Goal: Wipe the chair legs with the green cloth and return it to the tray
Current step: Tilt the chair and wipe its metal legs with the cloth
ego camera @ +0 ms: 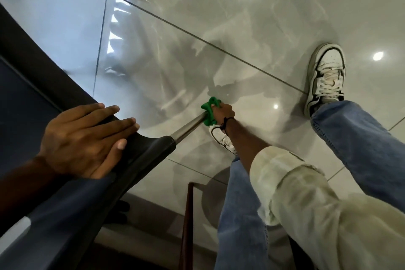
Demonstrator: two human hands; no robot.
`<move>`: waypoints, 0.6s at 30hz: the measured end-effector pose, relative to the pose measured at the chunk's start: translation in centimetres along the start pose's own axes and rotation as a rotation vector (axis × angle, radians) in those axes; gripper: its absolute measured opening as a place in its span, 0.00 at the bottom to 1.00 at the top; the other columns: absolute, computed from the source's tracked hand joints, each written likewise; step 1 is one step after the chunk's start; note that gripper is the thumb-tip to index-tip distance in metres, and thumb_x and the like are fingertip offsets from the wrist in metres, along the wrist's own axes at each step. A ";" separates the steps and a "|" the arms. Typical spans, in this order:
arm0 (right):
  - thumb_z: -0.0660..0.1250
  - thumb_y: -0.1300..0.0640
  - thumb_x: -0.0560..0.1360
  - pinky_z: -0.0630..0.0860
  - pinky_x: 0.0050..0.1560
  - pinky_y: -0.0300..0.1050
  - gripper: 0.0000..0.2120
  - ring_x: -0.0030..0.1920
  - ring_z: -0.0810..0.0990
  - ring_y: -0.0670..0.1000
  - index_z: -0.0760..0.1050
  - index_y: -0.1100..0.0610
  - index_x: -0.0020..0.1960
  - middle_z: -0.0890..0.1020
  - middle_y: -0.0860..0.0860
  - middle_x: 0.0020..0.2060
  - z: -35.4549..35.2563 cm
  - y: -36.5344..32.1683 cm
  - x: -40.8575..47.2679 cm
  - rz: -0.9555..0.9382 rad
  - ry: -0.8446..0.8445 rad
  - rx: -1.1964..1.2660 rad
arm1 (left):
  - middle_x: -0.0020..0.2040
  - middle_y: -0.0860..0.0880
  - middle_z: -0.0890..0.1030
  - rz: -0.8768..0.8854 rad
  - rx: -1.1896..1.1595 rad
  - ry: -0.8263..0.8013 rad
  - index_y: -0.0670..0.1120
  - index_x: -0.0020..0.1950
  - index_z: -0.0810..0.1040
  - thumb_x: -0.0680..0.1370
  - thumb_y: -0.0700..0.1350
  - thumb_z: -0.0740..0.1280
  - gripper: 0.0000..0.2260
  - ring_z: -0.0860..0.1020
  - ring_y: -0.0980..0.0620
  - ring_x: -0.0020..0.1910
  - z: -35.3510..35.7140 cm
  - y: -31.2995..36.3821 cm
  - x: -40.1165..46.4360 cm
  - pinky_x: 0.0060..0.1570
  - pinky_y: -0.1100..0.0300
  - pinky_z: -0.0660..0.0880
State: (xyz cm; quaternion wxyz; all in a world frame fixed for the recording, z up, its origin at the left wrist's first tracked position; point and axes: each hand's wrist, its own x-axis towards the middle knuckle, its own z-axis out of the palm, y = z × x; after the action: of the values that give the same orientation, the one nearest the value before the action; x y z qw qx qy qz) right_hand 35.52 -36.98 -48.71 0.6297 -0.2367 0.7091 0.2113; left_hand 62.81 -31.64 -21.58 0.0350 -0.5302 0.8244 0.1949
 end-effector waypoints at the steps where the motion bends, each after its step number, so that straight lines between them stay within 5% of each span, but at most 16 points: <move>1: 0.67 0.52 0.80 0.75 0.72 0.55 0.23 0.70 0.78 0.63 0.78 0.62 0.71 0.81 0.62 0.68 -0.1 0.1 -0.7 -0.011 0.000 0.004 | 0.57 0.46 0.88 0.006 0.011 0.022 0.44 0.59 0.87 0.79 0.45 0.62 0.17 0.87 0.39 0.56 -0.2 0.2 0.4 0.54 0.46 0.84; 12: 0.70 0.49 0.79 0.86 0.57 0.58 0.18 0.58 0.86 0.59 0.83 0.54 0.66 0.87 0.58 0.57 -0.3 0.8 -13.0 -0.143 -0.130 0.149 | 0.53 0.49 0.90 0.003 0.056 0.047 0.46 0.56 0.88 0.78 0.46 0.64 0.14 0.87 0.40 0.53 -0.5 0.4 0.5 0.58 0.49 0.79; 18: 0.72 0.51 0.77 0.82 0.63 0.59 0.20 0.61 0.85 0.61 0.82 0.60 0.65 0.86 0.60 0.61 0.2 -1.1 -9.5 -0.076 -0.088 0.127 | 0.52 0.48 0.90 0.030 0.092 0.034 0.46 0.56 0.88 0.80 0.48 0.63 0.15 0.87 0.41 0.52 -0.2 0.2 0.5 0.56 0.51 0.80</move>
State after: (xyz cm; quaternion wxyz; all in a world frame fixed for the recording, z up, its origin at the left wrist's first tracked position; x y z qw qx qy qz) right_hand 37.22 -37.08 -39.26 0.6815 -0.2135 0.6832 0.1521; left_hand 62.44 -32.07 -21.49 0.0427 -0.5187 0.8409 0.1482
